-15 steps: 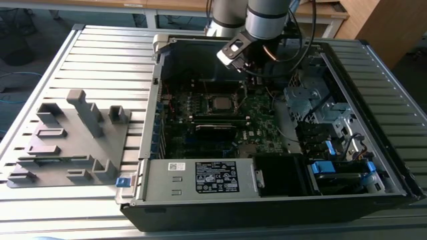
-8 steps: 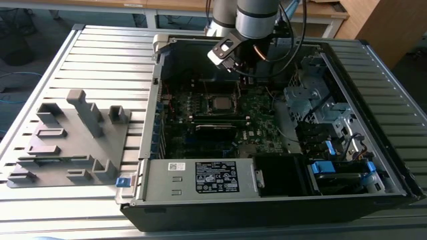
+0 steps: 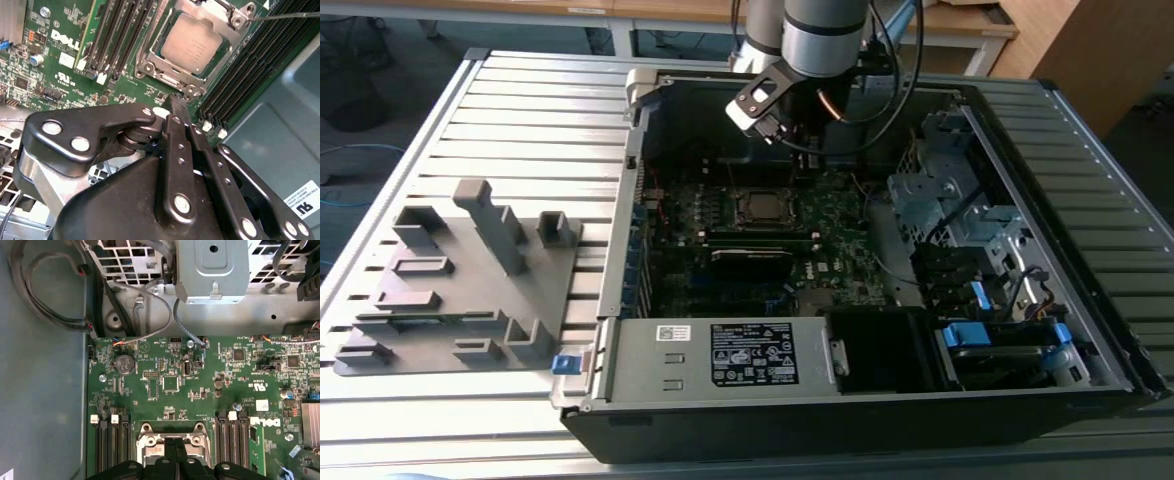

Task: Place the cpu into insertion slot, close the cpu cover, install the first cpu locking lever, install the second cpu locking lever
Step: 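Close the cpu cover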

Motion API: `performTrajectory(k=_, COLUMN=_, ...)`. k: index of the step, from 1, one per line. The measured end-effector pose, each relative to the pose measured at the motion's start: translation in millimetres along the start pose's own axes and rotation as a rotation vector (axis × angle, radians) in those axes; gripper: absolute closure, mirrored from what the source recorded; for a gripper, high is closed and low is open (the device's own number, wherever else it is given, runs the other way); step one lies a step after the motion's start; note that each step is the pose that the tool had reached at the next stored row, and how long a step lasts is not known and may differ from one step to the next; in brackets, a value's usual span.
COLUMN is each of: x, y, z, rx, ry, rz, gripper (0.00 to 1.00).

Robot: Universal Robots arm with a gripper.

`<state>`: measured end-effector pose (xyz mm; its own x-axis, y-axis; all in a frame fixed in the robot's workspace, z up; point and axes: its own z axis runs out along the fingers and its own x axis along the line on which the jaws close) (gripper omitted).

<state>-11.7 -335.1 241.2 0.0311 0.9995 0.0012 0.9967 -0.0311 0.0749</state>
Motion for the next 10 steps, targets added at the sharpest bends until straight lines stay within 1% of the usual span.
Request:
performTrajectory(k=3, x=0.0, y=-0.1, z=0.0, rx=0.0000, ry=0.0000, rz=0.000, gripper=0.89)
performTrajectory(k=4, x=0.0, y=-0.1, z=0.0, rx=0.0010, ry=0.0000, rz=0.000, gripper=0.89)
performTrajectory(k=6, x=-0.1, y=-0.2, z=0.0, rx=0.0072, ry=-0.0003, rz=0.000, gripper=0.89)
performTrajectory(k=8, x=0.0, y=-0.1, z=0.2, rx=0.0159, ry=-0.0005, rz=0.000, gripper=0.89)
performTrajectory(k=10, x=0.0, y=-0.1, z=0.4, rx=0.0299, ry=-0.0012, rz=0.000, gripper=0.89)
